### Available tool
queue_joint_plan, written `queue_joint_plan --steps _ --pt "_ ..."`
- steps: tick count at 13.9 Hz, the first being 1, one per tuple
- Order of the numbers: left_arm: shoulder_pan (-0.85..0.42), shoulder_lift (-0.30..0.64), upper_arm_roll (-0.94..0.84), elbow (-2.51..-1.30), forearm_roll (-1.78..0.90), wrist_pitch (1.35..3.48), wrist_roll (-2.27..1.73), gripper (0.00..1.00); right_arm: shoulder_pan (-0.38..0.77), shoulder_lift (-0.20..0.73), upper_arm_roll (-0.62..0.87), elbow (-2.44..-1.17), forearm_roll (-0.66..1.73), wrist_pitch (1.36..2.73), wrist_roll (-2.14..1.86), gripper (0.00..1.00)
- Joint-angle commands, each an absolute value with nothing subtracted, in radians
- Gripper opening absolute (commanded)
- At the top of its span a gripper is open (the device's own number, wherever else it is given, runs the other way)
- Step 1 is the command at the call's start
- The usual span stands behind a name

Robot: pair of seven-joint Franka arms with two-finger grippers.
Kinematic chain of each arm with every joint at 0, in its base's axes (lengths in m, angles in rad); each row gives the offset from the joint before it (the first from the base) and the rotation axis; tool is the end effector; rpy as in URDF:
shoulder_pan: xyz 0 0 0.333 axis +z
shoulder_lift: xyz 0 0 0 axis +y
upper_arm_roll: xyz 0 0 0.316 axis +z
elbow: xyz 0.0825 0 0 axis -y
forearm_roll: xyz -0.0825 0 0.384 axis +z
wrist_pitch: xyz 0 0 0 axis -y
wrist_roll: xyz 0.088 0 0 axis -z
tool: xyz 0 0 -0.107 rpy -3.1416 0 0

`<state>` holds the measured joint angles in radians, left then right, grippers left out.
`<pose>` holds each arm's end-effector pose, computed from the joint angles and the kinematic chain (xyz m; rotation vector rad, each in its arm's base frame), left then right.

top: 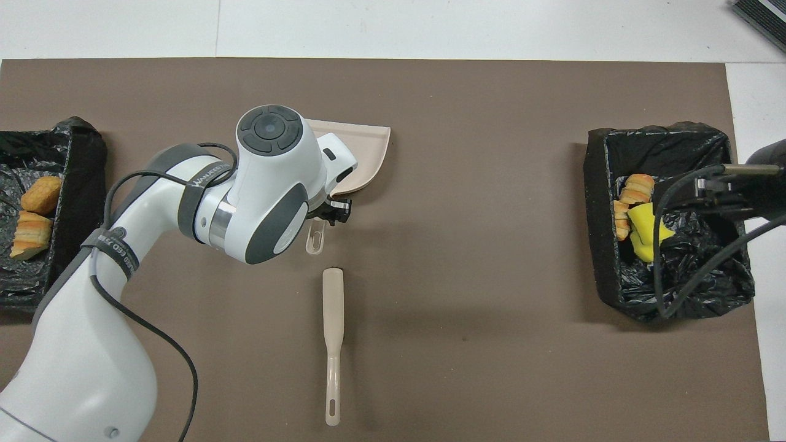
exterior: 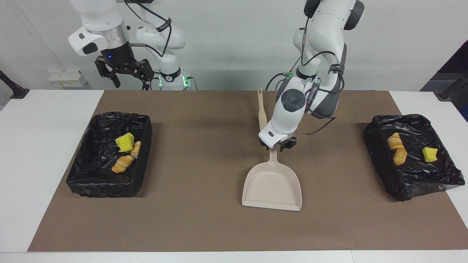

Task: Sweep and dump trash in bin

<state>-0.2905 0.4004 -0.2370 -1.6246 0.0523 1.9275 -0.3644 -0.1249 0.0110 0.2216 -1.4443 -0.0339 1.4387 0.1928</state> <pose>0.5779 -0.3128 0.3886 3.1239 -0.2652 -0.1516 0.5419 0.0477 0.6660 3.1044 -0.1558 -0.0181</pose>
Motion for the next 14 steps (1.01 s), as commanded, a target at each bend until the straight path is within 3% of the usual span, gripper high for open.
queue_joint_plan --steps 1,6,14 --pt "-0.269 0.328 -0.2 -1.634 0.04 1.878 -0.373 1.0 -0.143 -0.017 0.227 -1.479 -0.018 1.453 0.16 1.0" --pt "-0.241 0.223 -0.022 -1.631 0.037 1.875 -0.229 1.0 -0.143 -0.015 0.227 -1.477 -0.017 1.457 0.16 1.0" --pt "-0.034 0.029 -0.014 -1.626 0.011 1.645 -0.021 1.0 -0.141 -0.015 0.226 -1.477 -0.015 1.457 0.16 1.0"
